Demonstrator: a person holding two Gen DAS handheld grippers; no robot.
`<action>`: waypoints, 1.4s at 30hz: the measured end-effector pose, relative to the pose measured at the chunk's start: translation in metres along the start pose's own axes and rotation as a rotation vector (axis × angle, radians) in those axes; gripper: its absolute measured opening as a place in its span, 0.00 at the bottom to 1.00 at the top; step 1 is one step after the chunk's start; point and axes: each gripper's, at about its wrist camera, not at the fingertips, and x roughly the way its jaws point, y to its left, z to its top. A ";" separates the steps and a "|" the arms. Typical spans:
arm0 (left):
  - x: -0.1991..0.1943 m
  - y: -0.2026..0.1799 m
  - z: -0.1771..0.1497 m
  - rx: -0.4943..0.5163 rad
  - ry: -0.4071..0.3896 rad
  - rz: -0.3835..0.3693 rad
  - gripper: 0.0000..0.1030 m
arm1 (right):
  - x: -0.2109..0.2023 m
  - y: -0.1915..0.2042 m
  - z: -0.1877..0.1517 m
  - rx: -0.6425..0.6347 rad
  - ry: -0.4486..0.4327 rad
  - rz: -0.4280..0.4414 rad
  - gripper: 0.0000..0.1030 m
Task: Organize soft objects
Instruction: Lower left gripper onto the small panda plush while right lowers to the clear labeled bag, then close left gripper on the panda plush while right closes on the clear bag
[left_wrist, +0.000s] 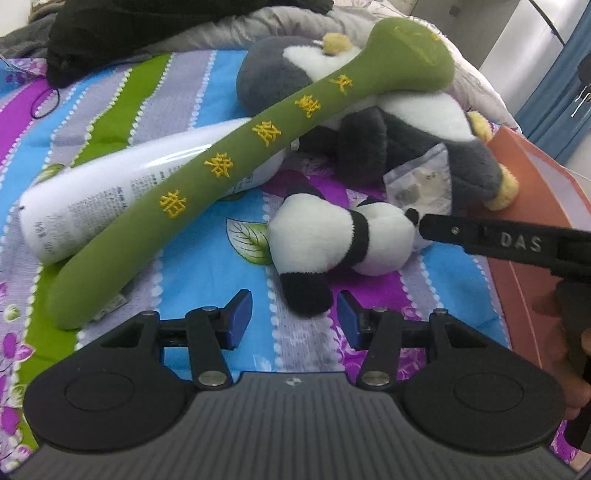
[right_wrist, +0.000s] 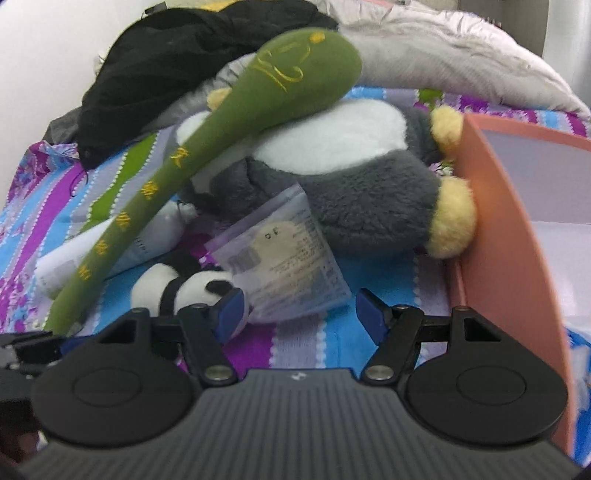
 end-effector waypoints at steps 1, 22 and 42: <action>0.004 0.000 0.001 -0.003 0.001 -0.007 0.55 | 0.005 -0.001 0.001 0.000 0.006 0.003 0.67; -0.006 -0.004 -0.004 -0.064 -0.057 -0.030 0.27 | 0.004 0.006 0.002 -0.042 0.003 0.011 0.25; -0.118 0.017 -0.104 -0.136 -0.049 0.014 0.26 | -0.112 0.038 -0.077 -0.095 0.027 0.009 0.23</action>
